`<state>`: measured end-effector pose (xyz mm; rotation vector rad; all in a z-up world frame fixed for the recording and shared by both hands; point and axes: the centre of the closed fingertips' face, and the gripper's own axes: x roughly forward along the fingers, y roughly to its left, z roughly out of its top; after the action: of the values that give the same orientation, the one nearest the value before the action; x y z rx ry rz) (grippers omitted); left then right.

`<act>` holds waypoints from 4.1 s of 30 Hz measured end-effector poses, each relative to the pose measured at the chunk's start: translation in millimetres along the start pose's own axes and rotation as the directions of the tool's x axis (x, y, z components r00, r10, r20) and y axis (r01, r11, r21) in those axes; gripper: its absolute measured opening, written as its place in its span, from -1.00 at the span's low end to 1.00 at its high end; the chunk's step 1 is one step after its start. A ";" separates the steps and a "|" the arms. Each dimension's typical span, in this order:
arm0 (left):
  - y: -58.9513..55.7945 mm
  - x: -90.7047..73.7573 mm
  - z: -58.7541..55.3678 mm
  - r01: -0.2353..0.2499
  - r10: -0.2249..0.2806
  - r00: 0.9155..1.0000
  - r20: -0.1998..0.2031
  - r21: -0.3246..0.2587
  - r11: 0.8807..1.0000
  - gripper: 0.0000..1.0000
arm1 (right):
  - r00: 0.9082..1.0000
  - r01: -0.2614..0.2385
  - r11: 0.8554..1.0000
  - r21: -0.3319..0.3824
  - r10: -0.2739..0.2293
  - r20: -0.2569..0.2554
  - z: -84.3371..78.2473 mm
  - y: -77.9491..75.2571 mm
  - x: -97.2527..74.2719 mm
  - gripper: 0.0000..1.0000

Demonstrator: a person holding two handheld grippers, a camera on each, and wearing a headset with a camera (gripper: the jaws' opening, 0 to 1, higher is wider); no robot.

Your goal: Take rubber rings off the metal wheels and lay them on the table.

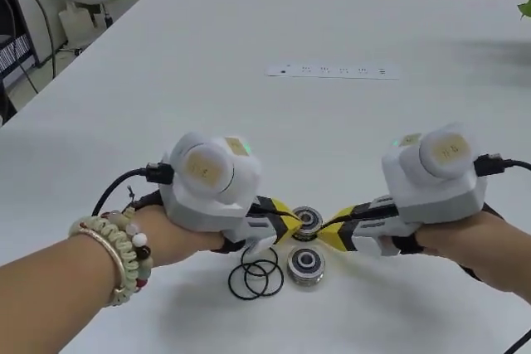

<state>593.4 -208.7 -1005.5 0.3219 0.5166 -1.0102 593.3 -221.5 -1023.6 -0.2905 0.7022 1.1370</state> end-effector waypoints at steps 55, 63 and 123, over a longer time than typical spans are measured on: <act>4.7 -1.3 3.6 -0.007 0.008 1.000 -0.010 0.009 1.000 -0.73 | 1.000 -0.010 0.989 0.144 0.007 0.019 1.3 -3.7 3.4 -1.00; 7.4 -1.6 4.1 -0.019 0.019 1.000 -0.007 0.000 1.000 -0.74 | 0.999 -0.037 0.991 0.126 0.036 0.016 2.6 4.0 4.7 -1.00; 7.1 0.5 2.2 -0.036 0.038 0.999 -0.020 0.079 0.996 -0.74 | 0.995 -0.030 0.932 0.362 -0.009 0.104 22.3 1.0 2.6 -1.00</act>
<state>600.4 -206.6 -1003.7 0.4113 0.4889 -0.9941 601.1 -207.0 -1008.3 0.0868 0.8064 1.0012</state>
